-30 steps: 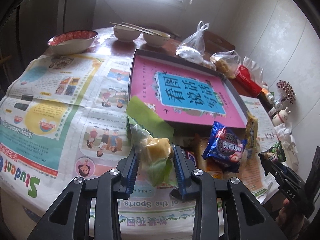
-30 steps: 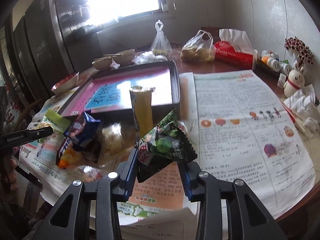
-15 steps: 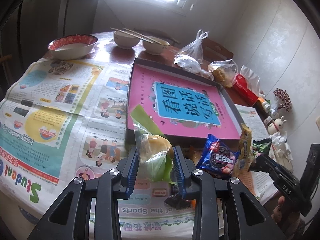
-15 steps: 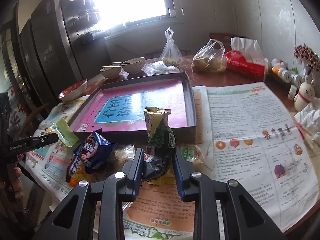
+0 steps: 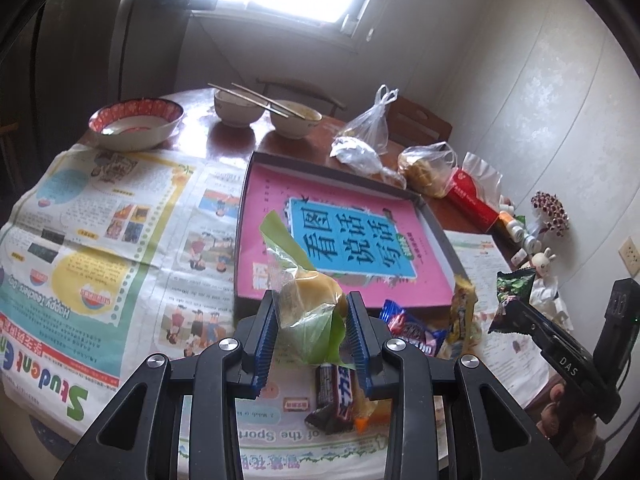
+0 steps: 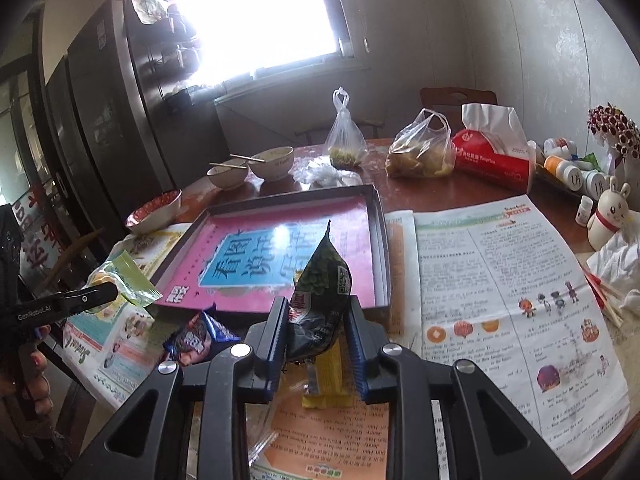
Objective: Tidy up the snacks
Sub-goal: 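Lift both held snacks and carry them over the pink book in the tray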
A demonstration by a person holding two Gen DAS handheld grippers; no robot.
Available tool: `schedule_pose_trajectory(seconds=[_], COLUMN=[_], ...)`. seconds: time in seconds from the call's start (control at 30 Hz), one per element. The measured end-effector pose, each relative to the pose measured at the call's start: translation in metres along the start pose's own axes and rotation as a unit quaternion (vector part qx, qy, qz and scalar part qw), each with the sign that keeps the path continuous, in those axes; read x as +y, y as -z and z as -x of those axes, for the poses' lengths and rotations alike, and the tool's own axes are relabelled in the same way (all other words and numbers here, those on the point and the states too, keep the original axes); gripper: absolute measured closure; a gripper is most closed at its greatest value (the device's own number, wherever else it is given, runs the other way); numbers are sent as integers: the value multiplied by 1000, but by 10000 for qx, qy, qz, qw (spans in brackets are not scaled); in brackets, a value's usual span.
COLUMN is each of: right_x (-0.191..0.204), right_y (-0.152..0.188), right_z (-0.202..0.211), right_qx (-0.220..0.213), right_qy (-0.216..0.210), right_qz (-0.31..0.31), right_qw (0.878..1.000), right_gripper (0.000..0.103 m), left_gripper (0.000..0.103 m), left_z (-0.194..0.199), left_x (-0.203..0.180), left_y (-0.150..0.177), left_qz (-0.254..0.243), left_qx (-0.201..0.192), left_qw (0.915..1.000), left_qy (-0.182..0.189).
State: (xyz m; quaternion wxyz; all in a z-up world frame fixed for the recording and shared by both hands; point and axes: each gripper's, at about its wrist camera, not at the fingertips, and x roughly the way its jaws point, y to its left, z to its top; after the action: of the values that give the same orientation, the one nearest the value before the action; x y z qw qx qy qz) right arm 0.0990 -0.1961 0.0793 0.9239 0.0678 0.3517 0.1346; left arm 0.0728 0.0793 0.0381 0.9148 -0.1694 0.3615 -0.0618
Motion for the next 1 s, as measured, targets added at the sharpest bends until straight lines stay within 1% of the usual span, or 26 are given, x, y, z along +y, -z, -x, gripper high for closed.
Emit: schedule_pose_trajectory(seconds=[0.2,0.37,0.57,1.0], right_x=[10,24,37,36], right_y=[-12,-20,-24,-23], right_z=[-5,-16,-37,-85], right_qx=[-93,-88,41,436], right_qy=[-79,-173,-289,-162], right_qz=[83,188,290,236], right_qw=[9999,9996,9992,9986], right_gripper=[74,74,74,74], left_gripper=[68,68,68,68], left_z=[-4,-15,-30,-66], left_x=[-3,-6,-7,-2], left_y=[-10,-14,-15,-16], left_qz=[9,-1,-43,-8], left_qx=[-125,-72,47,308], left_qw=[9999,10000,10000,9994], left_qy=[13,32,65,127])
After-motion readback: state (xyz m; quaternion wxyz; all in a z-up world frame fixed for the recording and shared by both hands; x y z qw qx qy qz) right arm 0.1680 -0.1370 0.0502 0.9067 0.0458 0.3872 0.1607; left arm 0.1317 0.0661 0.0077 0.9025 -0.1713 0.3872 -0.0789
